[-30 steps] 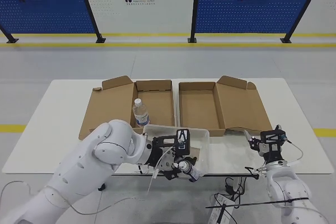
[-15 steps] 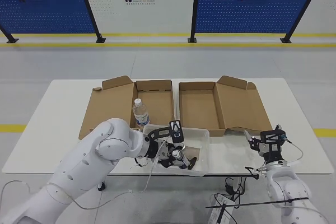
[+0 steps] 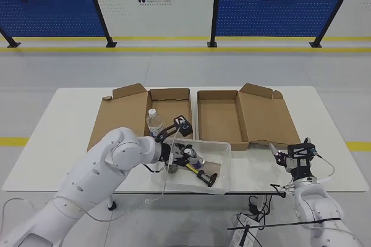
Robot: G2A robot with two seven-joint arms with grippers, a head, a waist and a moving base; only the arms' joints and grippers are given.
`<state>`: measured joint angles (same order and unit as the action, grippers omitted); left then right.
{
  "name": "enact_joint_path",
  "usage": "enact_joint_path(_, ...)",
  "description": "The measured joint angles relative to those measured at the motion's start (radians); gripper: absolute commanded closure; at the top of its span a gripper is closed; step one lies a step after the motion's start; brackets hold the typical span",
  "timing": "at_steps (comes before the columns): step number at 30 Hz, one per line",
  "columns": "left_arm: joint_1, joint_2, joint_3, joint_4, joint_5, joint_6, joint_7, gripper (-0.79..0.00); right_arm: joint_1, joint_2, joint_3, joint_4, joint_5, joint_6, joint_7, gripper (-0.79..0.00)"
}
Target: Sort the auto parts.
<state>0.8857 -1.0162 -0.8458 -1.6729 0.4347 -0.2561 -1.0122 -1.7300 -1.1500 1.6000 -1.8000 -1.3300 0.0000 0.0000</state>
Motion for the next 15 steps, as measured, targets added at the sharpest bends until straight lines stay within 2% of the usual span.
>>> enact_joint_path(5,0.014,0.0,-0.027,0.006,0.004,0.094,0.049,0.0,0.0,0.0,0.0,0.0,0.0,0.0,0.0,-0.785)
enact_joint_path(12,0.016,-0.003,-0.029,-0.022,0.151,0.235,0.092,0.0,0.0,0.0,0.0,0.0,0.0,0.0,0.0,-0.785)
enact_joint_path(15,0.016,-0.009,-0.025,-0.027,0.168,0.266,0.12,0.0,0.0,0.0,0.0,0.0,0.0,0.0,0.0,-0.785)
